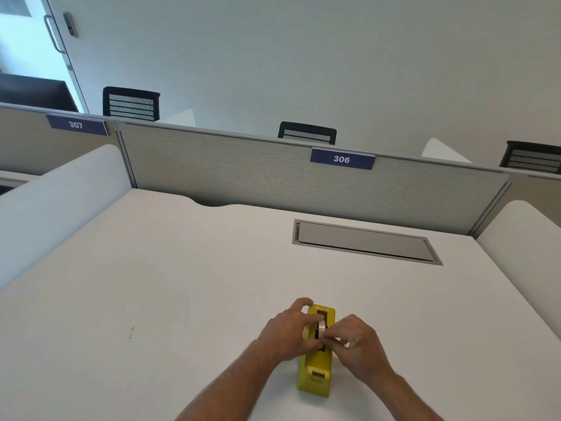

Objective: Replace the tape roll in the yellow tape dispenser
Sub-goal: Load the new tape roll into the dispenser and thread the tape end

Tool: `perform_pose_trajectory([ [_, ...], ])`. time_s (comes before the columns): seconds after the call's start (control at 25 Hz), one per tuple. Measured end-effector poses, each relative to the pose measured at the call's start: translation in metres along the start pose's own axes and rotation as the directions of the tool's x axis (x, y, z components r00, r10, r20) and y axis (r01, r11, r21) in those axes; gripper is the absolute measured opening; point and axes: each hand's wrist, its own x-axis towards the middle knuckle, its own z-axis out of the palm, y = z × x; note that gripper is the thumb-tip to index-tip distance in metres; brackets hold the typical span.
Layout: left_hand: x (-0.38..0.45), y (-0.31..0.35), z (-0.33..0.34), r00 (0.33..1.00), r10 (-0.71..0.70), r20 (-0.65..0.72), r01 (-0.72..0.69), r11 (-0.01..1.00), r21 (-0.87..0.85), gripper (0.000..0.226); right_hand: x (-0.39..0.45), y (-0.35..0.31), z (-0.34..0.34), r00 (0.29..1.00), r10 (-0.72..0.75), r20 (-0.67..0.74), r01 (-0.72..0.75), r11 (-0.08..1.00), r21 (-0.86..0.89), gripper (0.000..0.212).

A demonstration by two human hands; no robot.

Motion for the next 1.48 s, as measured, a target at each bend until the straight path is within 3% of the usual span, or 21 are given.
perform_pose_trajectory([
  [0.48, 0.0006, 0.0006, -0.0006, 1.000, -0.002, -0.002, 0.002, 1.000, 0.005, 0.059, -0.0049, -0.0053, -0.0021, 1.000, -0.016, -0.011, 0.016, 0.998, -0.056, 0.012],
  [0.84, -0.0007, 0.0032, -0.0025, 1.000, -0.009, 0.001, 0.009, 1.000, 0.002, 0.059, -0.0063, -0.0075, 0.0023, 1.000, -0.002, 0.005, 0.003, 0.999, -0.050, 0.020],
  [0.96, -0.0008, 0.0037, -0.0030, 1.000, -0.005, 0.003, 0.005, 1.000, -0.008, 0.058, -0.0055, -0.0043, 0.0020, 0.999, 0.030, -0.018, -0.030, 0.999, -0.015, 0.012],
  [1.16, -0.0002, 0.0020, -0.0025, 1.000, -0.008, 0.006, 0.008, 1.000, -0.003, 0.058, -0.0056, -0.0043, 0.0014, 1.000, 0.023, 0.013, -0.023, 0.999, -0.023, 0.021],
  [1.48, 0.0014, -0.0007, 0.0023, 0.999, -0.024, -0.022, 0.022, 0.998, -0.053, 0.059, -0.0014, -0.0031, 0.0001, 0.995, 0.096, 0.017, -0.097, 0.992, 0.085, 0.016],
])
